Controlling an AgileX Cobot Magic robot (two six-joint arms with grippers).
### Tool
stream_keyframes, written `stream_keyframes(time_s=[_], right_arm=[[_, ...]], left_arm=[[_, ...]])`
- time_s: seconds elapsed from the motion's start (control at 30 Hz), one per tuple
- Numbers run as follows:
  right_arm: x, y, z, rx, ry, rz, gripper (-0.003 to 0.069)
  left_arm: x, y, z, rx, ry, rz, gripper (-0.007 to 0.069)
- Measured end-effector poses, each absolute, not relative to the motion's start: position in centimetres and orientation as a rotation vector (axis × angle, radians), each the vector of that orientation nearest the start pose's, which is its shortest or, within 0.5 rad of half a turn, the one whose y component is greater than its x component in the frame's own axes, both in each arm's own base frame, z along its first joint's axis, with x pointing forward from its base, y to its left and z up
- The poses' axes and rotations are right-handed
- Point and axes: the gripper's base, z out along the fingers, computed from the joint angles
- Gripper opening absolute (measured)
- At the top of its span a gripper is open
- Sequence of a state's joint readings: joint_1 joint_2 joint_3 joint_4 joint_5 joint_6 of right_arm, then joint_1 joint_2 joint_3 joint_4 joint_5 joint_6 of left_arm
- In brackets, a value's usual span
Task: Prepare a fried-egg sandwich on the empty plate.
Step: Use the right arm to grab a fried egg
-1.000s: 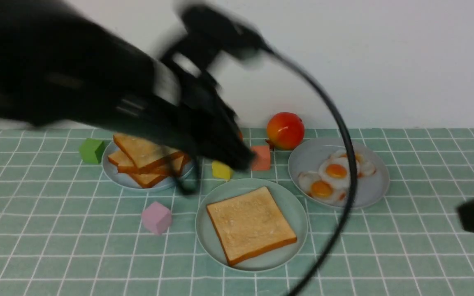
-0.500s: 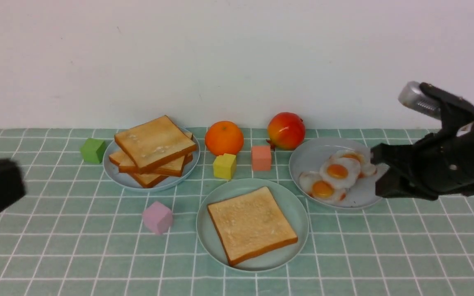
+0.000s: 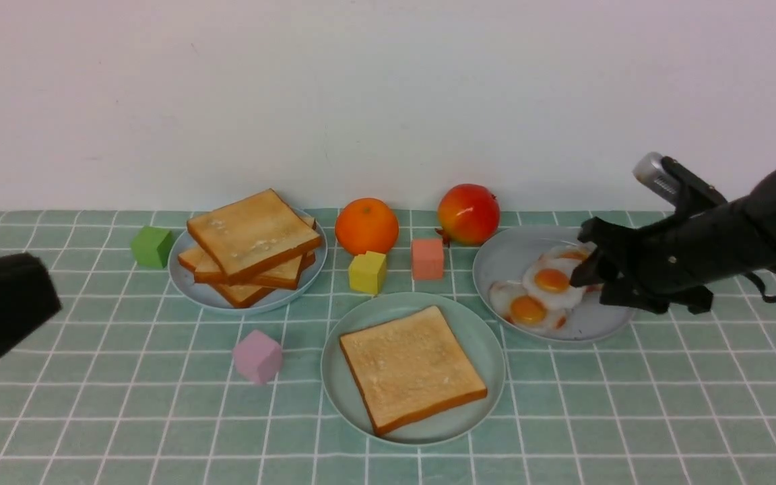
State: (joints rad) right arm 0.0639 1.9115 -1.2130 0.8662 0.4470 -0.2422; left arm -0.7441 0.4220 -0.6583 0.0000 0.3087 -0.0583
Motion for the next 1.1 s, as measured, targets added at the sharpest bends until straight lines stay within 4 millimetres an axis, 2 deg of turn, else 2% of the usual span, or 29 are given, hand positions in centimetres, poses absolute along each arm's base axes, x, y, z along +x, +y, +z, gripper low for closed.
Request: stream_keyframes(time_s=[0.13, 0.37, 0.73, 1.1], right_arm=[[41.3, 5.7, 17.1, 0.506, 2.493, 0.682, 0.0354], [41.5, 5.6, 16.8, 0.506, 2.493, 0.674, 0.0355], [42.2, 5.7, 14.6, 0.629, 2.491, 0.712, 0.0355], [42.7, 5.7, 14.1, 0.7, 2.461, 0.739, 0.0355]], left_arm=[[6.0, -5.6, 37.5, 0.537, 1.504, -0.629, -0.0014], [6.0, -5.6, 37.6, 0.531, 1.497, -0.636, -0.0014], [6.1, -5.5, 37.6, 0.552, 1.483, -0.596, -0.0014], [6.1, -5.5, 37.6, 0.554, 1.482, -0.592, -0.0013]])
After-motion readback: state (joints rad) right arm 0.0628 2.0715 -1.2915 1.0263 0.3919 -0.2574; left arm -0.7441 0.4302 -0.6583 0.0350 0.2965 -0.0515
